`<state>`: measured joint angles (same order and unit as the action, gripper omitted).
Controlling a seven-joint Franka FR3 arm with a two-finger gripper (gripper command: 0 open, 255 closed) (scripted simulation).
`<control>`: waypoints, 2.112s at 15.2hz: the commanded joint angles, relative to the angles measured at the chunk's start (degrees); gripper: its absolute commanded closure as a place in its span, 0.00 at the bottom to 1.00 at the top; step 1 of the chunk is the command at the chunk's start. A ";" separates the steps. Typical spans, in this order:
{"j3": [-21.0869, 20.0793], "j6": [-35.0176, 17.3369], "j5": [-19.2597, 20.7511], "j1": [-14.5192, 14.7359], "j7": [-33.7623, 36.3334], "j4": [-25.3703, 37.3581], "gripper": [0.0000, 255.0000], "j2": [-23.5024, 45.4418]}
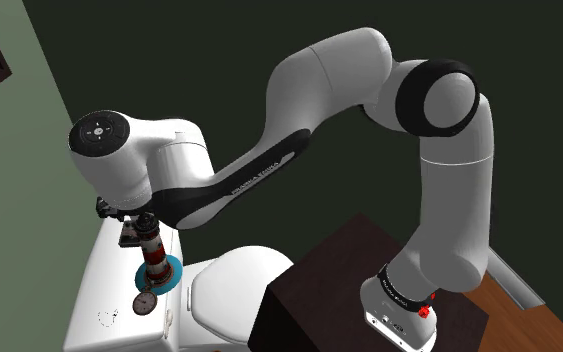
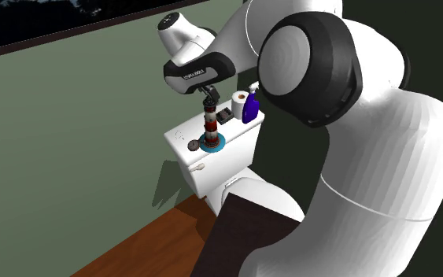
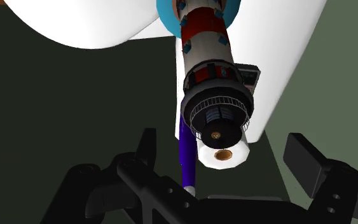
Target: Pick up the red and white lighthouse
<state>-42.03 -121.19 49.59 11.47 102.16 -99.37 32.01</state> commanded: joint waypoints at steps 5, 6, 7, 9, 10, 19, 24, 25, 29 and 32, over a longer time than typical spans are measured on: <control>1.94 -2.29 2.99 1.41 2.56 -0.15 0.00 3.15; 1.94 -2.29 2.99 1.41 2.56 -0.15 0.00 3.15; 1.94 -2.29 2.99 1.41 2.56 -0.16 0.00 3.15; 1.97 -2.26 3.01 1.46 2.55 -0.05 1.00 3.23; 1.96 -2.25 2.99 1.45 2.54 -0.06 1.00 3.22; 1.38 -1.54 2.12 1.05 1.80 0.01 1.00 2.27; 0.05 0.41 -0.02 0.22 -0.13 0.64 1.00 0.18; -0.20 0.82 -0.44 0.07 -0.51 0.81 1.00 -0.22; -1.17 2.49 -2.08 -0.49 -2.05 1.61 1.00 -1.74; -1.84 3.81 -3.27 -0.85 -3.19 2.35 1.00 -2.80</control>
<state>-43.67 -117.88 46.70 10.73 99.44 -97.47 29.50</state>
